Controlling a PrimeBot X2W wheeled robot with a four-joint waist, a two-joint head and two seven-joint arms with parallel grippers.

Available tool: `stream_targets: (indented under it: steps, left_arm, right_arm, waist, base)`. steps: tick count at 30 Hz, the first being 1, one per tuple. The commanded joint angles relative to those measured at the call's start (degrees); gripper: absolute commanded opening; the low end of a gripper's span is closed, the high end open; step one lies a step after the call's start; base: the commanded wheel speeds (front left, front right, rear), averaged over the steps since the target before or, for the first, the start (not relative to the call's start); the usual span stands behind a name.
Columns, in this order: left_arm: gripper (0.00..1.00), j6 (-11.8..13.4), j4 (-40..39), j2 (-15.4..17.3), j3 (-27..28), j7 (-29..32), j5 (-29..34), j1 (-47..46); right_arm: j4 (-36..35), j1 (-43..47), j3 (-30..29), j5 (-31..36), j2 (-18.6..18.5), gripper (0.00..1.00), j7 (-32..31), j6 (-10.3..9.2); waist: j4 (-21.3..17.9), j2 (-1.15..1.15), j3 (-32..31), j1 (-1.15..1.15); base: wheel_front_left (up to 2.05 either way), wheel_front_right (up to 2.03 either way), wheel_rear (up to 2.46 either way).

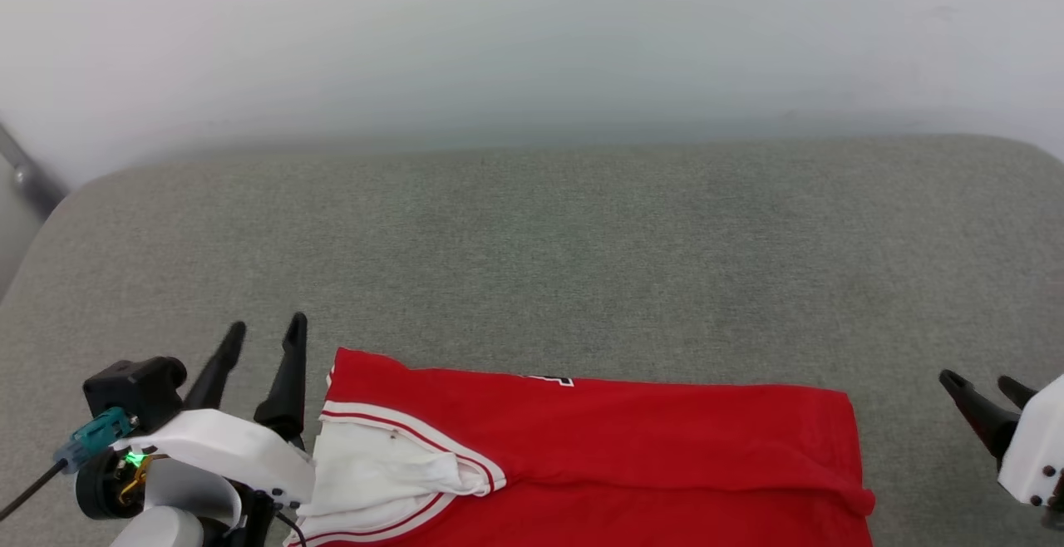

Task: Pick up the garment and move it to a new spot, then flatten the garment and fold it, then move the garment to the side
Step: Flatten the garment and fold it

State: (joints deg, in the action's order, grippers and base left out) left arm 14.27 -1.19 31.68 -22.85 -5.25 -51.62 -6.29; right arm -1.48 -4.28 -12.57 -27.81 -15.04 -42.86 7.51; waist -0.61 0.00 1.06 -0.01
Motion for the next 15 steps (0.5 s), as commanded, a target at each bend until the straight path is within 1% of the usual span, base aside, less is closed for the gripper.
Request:
stream_targets:
  steps: [1,4,8,15]
  left_arm:
    - [1.00,1.5,-1.4,-0.7,-0.1,-5.2,4.6,-0.8]
    - [1.00,2.3,-2.1,-1.6,-0.1,-7.9,7.2,0.1]
    - [1.00,2.8,-3.4,-2.9,-0.5,-9.3,10.9,1.1]
    - [1.00,2.0,-4.6,-4.2,-0.9,-9.9,14.8,1.2]
  right_arm:
    - [-1.3,1.0,-1.4,1.7,-1.2,1.00,-4.7,-0.05]
    - [-0.9,1.6,-1.3,2.9,-0.9,1.00,-7.7,-0.05]
    - [1.2,2.1,-0.6,3.2,0.6,1.00,-10.1,-0.05]
    - [8.1,-0.6,0.4,2.8,3.4,1.00,-11.4,-0.05]
  waist:
    - [1.0,0.00,-0.4,0.01]
    - [1.8,0.00,-0.9,0.01]
    - [3.4,0.00,-0.4,0.01]
    - [6.0,0.00,2.2,0.01]
  base:
    - [0.00,0.00,0.00]
    - [0.00,0.00,0.00]
    - [0.00,0.00,0.00]
    - [0.00,0.00,0.00]
